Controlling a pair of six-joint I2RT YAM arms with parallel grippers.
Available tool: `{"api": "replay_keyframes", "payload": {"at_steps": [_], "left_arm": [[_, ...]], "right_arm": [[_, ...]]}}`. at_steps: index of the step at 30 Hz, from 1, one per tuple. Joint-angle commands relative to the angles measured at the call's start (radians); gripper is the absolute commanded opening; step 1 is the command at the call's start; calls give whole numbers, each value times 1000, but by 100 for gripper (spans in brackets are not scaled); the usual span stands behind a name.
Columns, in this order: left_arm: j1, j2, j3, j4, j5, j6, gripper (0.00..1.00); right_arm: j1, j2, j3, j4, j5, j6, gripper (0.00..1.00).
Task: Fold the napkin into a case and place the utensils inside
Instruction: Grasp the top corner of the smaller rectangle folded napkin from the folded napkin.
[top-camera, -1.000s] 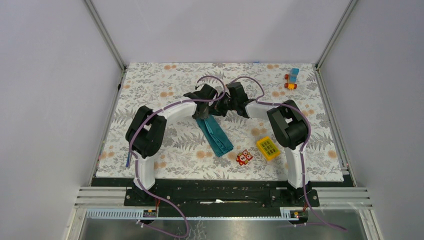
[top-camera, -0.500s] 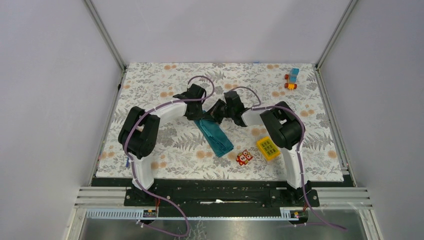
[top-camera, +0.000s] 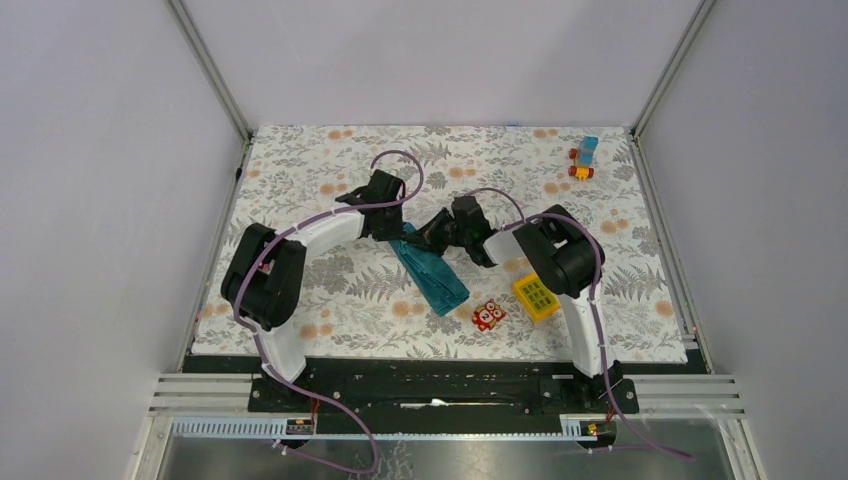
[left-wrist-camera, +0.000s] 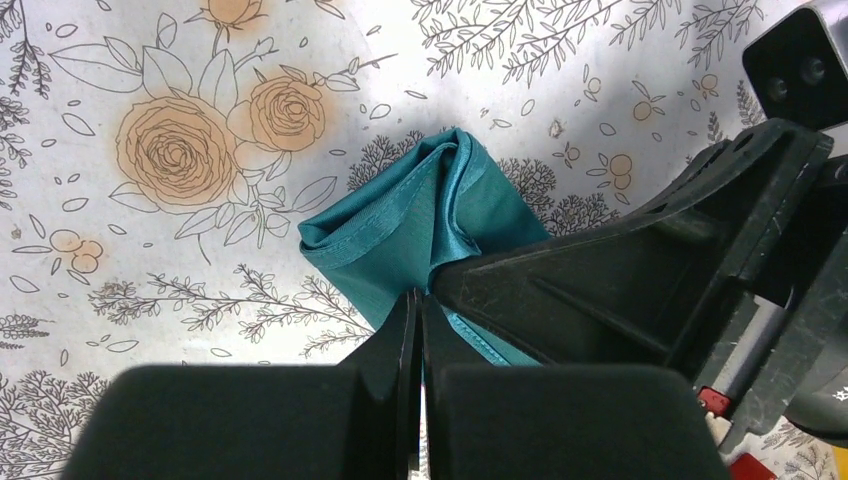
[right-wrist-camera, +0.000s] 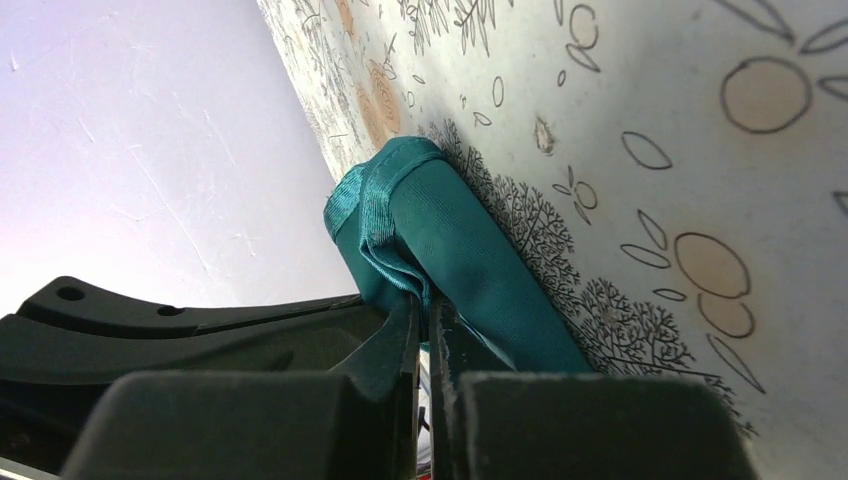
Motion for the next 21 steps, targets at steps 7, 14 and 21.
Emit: {"api": "replay_keyframes", "payload": {"at_steps": [7, 14, 21], "left_arm": [[3, -49, -20, 45, 49, -25, 0], [13, -73, -37, 42, 34, -26, 0], [37, -80, -60, 50, 42, -24, 0]], "right_arm": [[19, 49, 27, 82, 27, 9, 0], [8, 45, 36, 80, -71, -80, 14], [-25, -32, 15, 34, -196, -214, 38]]}}
